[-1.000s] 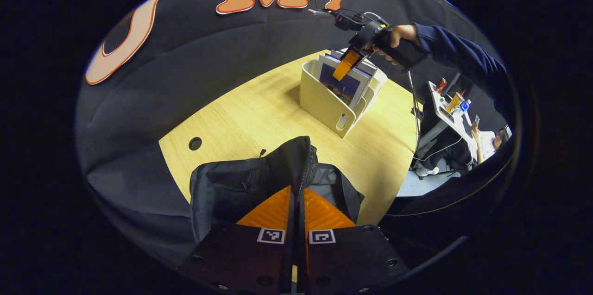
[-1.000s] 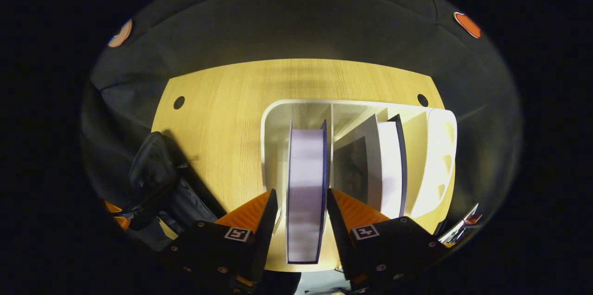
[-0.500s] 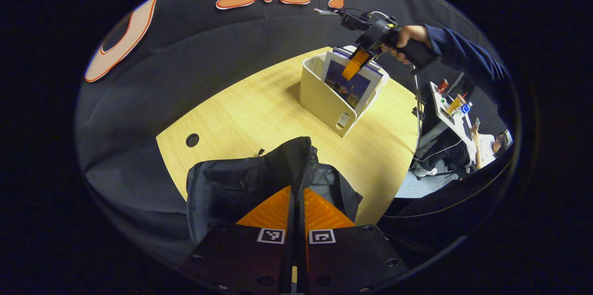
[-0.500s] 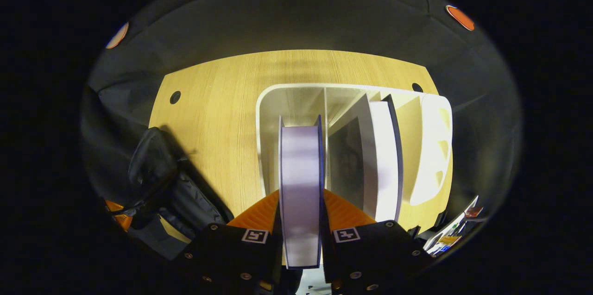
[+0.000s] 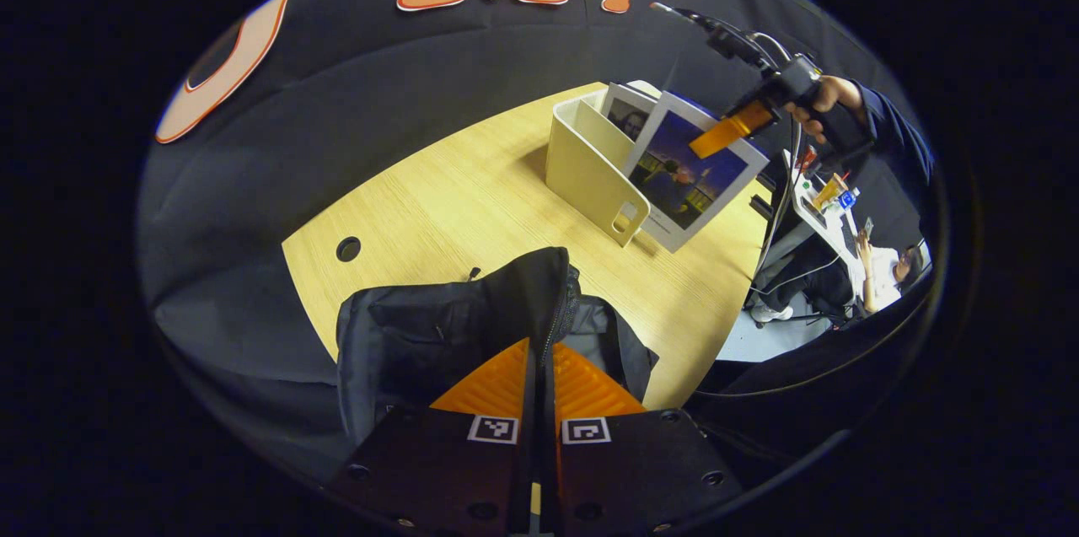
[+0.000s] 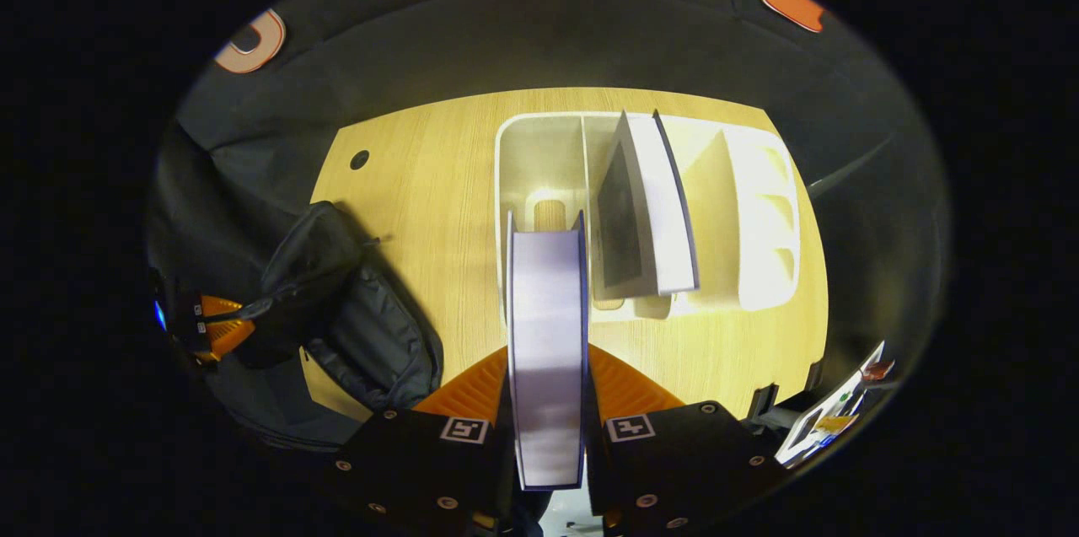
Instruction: Open the schoolbag, grab two books from the bookshelf and put them into the schoolbag.
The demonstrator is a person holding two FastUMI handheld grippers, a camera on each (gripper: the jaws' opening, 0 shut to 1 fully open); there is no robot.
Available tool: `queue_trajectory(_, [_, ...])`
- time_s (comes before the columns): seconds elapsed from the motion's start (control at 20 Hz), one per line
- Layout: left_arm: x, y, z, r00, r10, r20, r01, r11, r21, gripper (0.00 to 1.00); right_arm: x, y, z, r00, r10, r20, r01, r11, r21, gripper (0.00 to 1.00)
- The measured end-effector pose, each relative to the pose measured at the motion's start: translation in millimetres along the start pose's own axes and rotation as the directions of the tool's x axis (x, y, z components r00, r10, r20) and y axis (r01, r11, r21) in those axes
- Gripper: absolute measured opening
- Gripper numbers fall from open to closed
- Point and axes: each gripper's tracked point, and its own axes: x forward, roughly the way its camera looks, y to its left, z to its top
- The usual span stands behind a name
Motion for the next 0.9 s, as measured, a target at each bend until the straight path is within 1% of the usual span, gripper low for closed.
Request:
queue_trajectory(0.1, [-1,-1,-1,1.0,0.002,-0.002,-0.002,1.0,-0.001,0.05,-13,-2,-14,1.0,0.016,0.024,-0.016,0.999,0.029,0.35])
queue_trajectory(0.15, [-1,-1,-1,1.0,0.003,-0.001,-0.003,1.0,-0.003,0.05,-18,-1,-25,0.999,0.023,0.034,-0.025,0.998,0.066,0.35])
queue_trajectory(0.3, [1,-2,-2,1.0,-0.001,-0.001,0.001,1.0,-0.028,0.05,-27,11,-55,0.994,0.103,0.047,-0.109,0.982,0.153,0.35])
queue_trajectory(0.45, [1,-5,-2,1.0,0.001,-0.001,-0.001,0.999,-0.038,0.05,-34,5,-78,0.989,0.129,0.069,-0.14,0.97,0.199,0.34])
queue_trajectory(0.6, [0,-9,-2,1.0,0.0,0.004,0.001,0.999,-0.047,0.05,-42,9,-97,0.979,0.174,0.11,-0.196,0.95,0.242,0.34])
queue_trajectory(0.75, [1,-14,0,1.0,-0.002,0.01,0.003,0.998,-0.056,0.05,-45,22,-108,0.957,0.242,0.158,-0.279,0.915,0.29,0.33])
queue_trajectory(0.8, [0,-13,1,1.0,0.007,0.013,-0.006,0.998,-0.062,0.05,-44,26,-112,0.948,0.267,0.172,-0.31,0.897,0.315,0.33])
queue_trajectory(0.9, [-2,-12,4,1.0,0.019,0.018,-0.017,0.997,-0.073,0.05,-42,40,-111,0.92,0.322,0.225,-0.385,0.853,0.354,0.33])
